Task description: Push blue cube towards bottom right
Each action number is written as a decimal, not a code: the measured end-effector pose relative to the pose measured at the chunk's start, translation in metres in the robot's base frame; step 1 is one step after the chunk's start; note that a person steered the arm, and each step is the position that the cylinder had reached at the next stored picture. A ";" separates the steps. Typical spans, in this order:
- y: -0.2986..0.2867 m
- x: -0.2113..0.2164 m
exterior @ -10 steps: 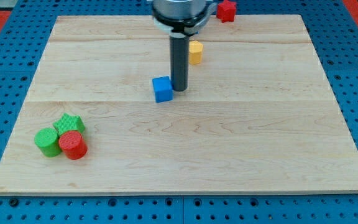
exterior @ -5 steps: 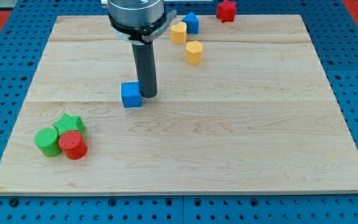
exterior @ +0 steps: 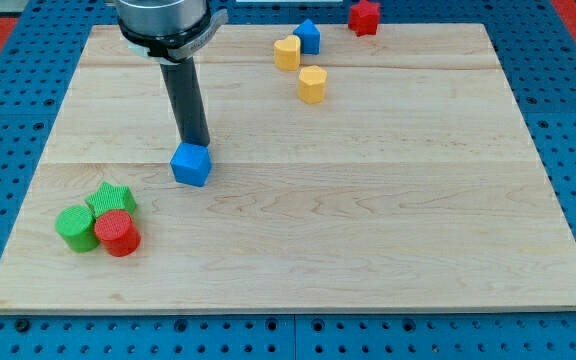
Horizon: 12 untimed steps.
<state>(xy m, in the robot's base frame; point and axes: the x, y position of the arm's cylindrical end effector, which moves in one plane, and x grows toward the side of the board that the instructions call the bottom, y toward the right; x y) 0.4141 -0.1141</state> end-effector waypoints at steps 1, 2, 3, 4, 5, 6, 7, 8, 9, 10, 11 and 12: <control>-0.006 0.000; -0.035 -0.001; -0.079 0.007; -0.048 0.034; 0.009 0.045; 0.028 0.009; 0.060 0.001; 0.103 0.004; 0.122 0.024; 0.140 0.044; 0.173 0.062; 0.217 0.066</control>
